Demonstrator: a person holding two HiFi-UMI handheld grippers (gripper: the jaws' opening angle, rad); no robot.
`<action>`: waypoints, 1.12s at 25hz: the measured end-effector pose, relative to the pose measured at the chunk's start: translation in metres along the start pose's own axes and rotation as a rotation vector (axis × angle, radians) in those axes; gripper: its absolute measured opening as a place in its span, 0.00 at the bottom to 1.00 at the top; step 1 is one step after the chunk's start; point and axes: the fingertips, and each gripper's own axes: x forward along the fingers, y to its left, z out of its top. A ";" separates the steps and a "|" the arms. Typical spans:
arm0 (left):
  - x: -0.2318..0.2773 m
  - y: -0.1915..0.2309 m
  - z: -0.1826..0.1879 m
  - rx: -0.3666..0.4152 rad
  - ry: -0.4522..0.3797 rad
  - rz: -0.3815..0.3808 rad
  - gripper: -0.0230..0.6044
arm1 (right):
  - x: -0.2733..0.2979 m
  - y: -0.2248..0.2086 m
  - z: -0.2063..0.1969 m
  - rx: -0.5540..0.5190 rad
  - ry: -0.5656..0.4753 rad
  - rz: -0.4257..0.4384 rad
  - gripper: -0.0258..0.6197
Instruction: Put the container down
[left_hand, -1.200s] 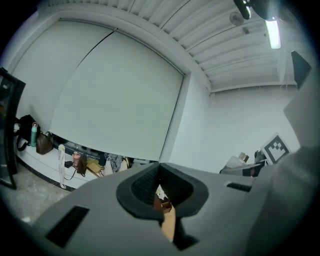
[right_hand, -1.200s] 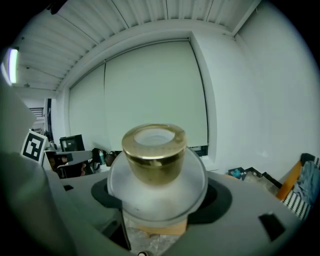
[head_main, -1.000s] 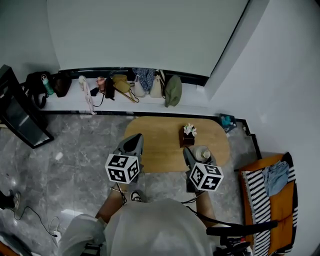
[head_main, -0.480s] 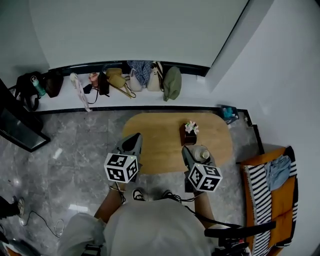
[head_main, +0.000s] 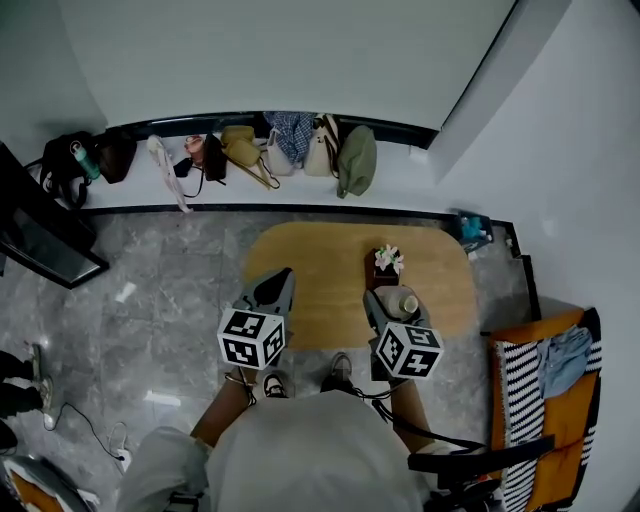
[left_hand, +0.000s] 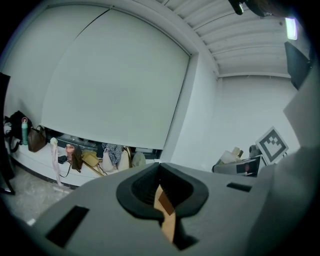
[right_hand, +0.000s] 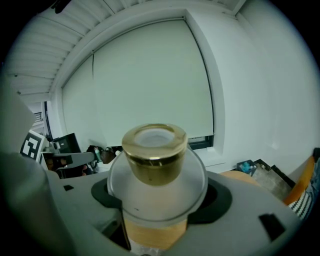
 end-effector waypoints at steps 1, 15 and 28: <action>0.004 -0.001 0.000 0.001 0.004 0.002 0.05 | 0.002 -0.003 0.001 0.002 0.002 0.004 0.59; 0.089 -0.043 -0.072 -0.009 0.167 -0.040 0.05 | 0.014 -0.107 -0.051 0.068 0.096 -0.080 0.59; 0.175 -0.069 -0.184 -0.054 0.300 -0.036 0.05 | 0.056 -0.213 -0.133 0.097 0.192 -0.127 0.59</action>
